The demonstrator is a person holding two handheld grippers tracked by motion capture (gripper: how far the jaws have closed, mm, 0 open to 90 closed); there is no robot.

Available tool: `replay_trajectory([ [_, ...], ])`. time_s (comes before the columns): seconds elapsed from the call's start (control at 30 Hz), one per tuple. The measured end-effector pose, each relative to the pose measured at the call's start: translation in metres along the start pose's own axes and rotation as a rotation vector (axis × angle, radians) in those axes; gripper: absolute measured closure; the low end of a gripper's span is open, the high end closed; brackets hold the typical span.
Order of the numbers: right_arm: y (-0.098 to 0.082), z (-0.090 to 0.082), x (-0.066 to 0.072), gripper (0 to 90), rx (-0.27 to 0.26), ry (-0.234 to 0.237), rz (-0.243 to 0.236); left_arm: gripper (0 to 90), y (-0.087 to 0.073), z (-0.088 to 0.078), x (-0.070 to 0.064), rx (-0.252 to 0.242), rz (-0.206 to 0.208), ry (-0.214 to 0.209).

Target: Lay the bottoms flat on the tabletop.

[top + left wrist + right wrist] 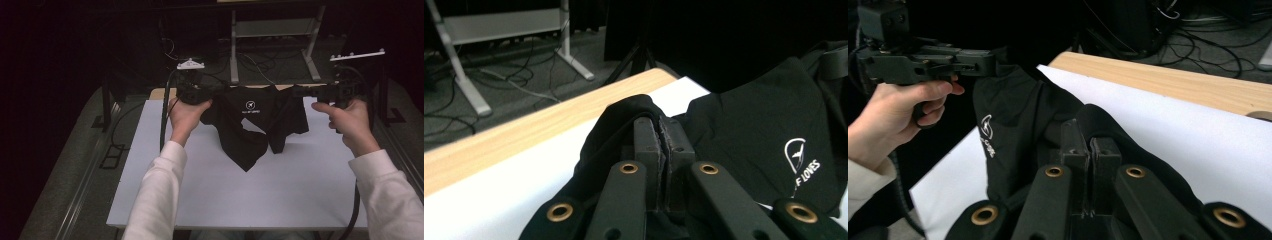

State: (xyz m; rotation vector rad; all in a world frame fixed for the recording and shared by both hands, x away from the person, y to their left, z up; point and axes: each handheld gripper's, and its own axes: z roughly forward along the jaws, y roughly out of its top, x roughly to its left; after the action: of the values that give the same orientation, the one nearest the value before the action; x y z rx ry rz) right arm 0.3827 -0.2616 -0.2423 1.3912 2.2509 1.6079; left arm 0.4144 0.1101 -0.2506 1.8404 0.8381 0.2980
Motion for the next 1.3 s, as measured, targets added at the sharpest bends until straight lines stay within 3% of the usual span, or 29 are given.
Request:
replay_trajectory([
  [0.13,0.001,-0.012,0.009,86.6,0.003,0.037,0.001,87.9,0.007,-0.014,-0.013,-0.011,0.034,-0.025],
  [0.3,-0.009,-0.020,0.018,86.5,0.027,0.052,-0.012,87.9,0.002,-0.025,-0.025,-0.009,0.060,-0.057],
  [0.47,-0.034,-0.026,0.028,86.6,0.070,0.090,-0.010,87.9,-0.016,-0.039,-0.041,0.010,0.090,-0.101],
  [0.57,-0.048,-0.036,0.043,86.6,0.081,0.121,-0.033,87.9,-0.022,-0.048,-0.052,0.021,0.114,-0.126],
  [0.7,-0.055,-0.047,0.055,86.5,0.074,0.138,-0.042,87.9,-0.022,-0.059,-0.063,0.014,0.129,-0.154],
  [0.83,-0.061,-0.051,0.057,86.2,0.066,0.157,-0.029,87.9,-0.019,-0.066,-0.069,0.001,0.136,-0.173],
  [1.0,-0.090,-0.030,0.026,86.0,0.115,0.108,0.048,87.9,-0.034,-0.048,-0.066,0.034,0.114,-0.173],
  [1.03,-0.098,-0.023,0.018,86.0,0.134,0.082,0.062,87.9,-0.047,-0.032,-0.063,0.058,0.091,-0.164],
  [1.07,-0.106,-0.016,0.011,86.0,0.157,0.056,0.075,87.9,-0.047,-0.032,-0.063,0.058,0.091,-0.164],
  [1.13,-0.125,0.000,-0.005,85.9,0.211,0.019,0.109,87.9,-0.061,-0.011,-0.058,0.096,0.077,-0.162],
  [1.2,-0.143,0.013,-0.020,85.9,0.255,-0.011,0.148,87.9,-0.074,0.009,-0.055,0.133,0.076,-0.150],
  [1.23,-0.151,0.019,-0.027,85.9,0.273,-0.021,0.167,87.9,-0.083,0.028,-0.053,0.163,0.072,-0.140],
  [1.3,-0.164,0.026,-0.039,85.5,0.299,-0.031,0.190,87.9,-0.089,0.044,-0.051,0.180,0.078,-0.137],
])
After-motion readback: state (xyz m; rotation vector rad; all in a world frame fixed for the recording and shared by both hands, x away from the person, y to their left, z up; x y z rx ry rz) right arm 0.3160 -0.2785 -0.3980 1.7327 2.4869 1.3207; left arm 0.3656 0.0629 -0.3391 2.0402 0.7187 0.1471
